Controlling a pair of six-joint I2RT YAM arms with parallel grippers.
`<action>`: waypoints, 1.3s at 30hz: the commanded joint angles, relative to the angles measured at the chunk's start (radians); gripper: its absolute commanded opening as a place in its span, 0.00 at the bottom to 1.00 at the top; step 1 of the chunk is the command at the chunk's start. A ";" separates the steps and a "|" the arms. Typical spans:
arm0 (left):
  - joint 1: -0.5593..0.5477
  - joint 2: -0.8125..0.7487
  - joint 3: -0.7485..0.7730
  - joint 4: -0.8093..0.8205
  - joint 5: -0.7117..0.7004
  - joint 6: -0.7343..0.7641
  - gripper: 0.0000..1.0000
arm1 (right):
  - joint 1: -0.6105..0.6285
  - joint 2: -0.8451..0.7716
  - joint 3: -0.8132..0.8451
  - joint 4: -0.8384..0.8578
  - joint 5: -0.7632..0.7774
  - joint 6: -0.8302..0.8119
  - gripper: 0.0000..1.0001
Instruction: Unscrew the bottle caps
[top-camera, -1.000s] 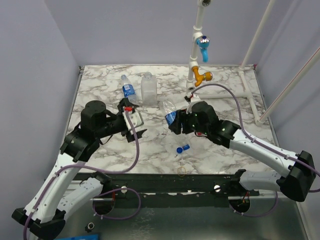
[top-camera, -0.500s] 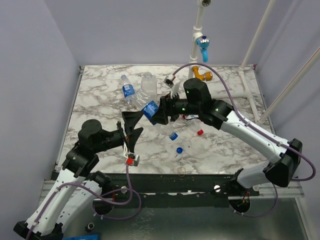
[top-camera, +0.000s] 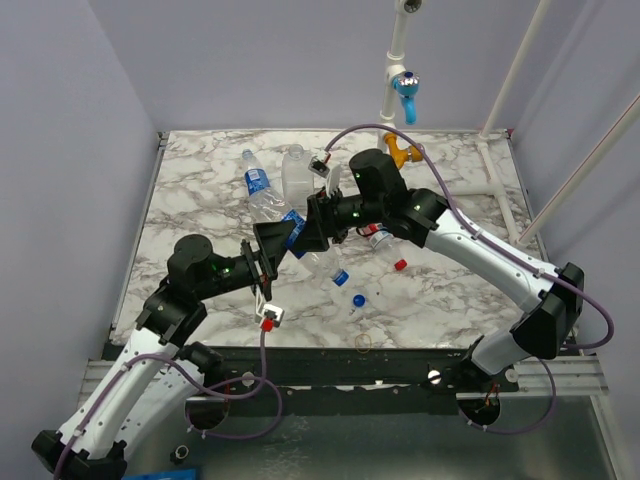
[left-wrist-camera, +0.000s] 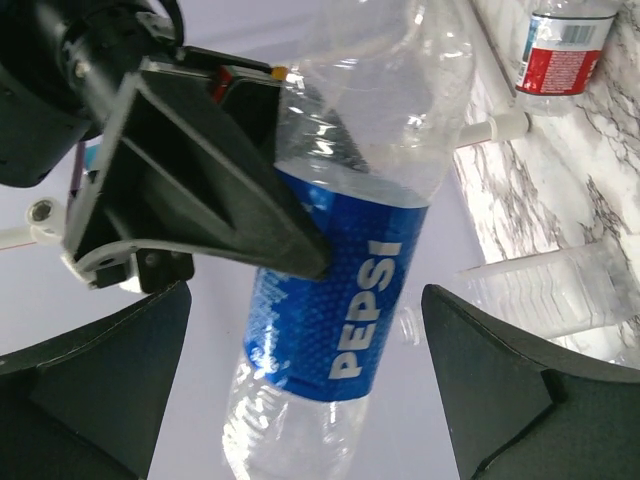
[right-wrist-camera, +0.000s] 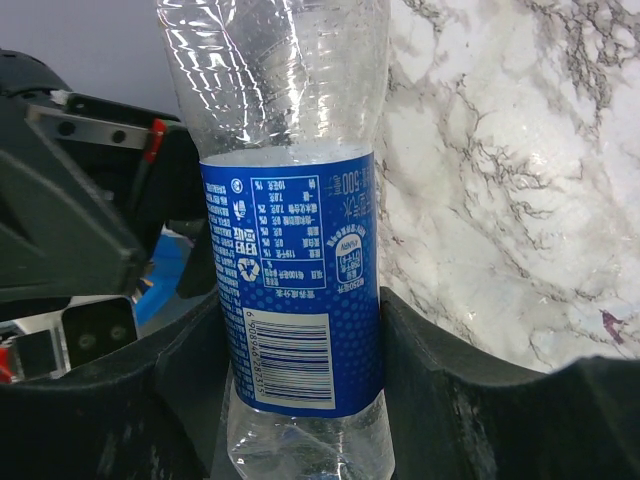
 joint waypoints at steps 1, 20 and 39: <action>0.005 0.027 -0.023 0.015 -0.020 0.064 0.99 | 0.005 0.007 0.041 -0.020 -0.060 -0.010 0.57; 0.004 0.078 -0.023 0.014 -0.062 0.061 0.60 | 0.005 0.100 0.115 -0.097 -0.089 -0.048 0.62; 0.003 0.059 0.112 0.097 -0.236 -0.932 0.29 | 0.005 -0.150 0.191 0.142 0.398 -0.120 1.00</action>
